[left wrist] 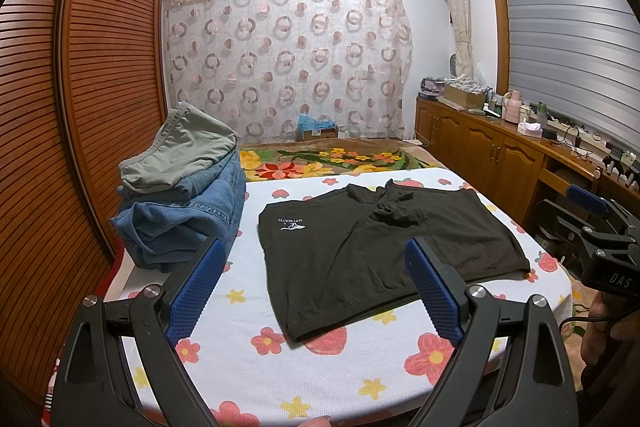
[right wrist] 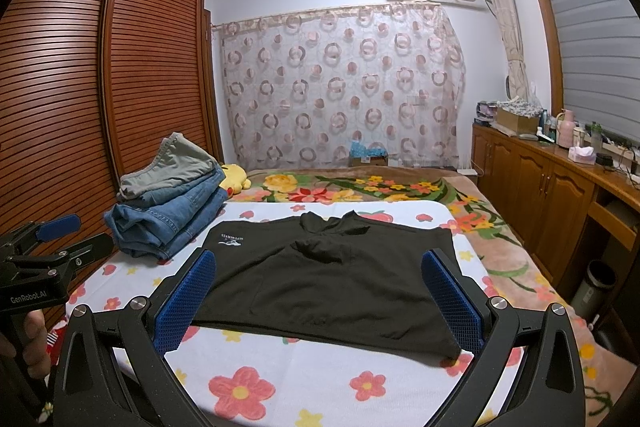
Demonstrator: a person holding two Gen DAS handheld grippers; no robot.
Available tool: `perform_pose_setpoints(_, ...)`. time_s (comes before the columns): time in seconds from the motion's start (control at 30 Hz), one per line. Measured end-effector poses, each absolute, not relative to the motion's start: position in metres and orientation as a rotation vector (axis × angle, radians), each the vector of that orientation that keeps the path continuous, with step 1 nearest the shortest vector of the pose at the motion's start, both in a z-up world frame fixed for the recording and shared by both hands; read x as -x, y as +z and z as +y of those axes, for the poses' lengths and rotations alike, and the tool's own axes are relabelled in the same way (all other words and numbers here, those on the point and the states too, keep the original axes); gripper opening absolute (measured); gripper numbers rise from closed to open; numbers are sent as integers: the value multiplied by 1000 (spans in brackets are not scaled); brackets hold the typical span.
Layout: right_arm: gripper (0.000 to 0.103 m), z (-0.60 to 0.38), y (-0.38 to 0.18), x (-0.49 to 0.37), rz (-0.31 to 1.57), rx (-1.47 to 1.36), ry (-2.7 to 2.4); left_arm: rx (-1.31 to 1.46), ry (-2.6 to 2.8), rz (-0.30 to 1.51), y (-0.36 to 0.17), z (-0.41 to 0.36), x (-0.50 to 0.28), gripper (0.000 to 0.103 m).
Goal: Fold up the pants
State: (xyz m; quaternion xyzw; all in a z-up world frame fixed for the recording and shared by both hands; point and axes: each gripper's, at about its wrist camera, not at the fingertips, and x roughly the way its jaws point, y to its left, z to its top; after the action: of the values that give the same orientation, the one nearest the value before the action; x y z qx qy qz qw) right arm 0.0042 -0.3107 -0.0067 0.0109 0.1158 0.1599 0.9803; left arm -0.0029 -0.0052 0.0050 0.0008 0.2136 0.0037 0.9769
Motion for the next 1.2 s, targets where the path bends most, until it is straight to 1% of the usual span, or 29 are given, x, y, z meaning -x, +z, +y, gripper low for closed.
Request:
perform_pose_setpoints(0.77,103,-313,-8,-1,231,-22,320,-3,8,431,5,-6,3,92)
perform_pose_setpoints(0.87,103,-313,-9,-1,234,-20,318,-7,5,437,13,-10,9,92)
perform_pose_setpoints(1.07,103,-311,-9,-5,252,-15,312,-6,-7,474,8,-14,3,92)
perform_pose_setpoints(1.2,103,-311,-11,-10,269,-12,310,2,-13,505,-4,-8,-5,92)
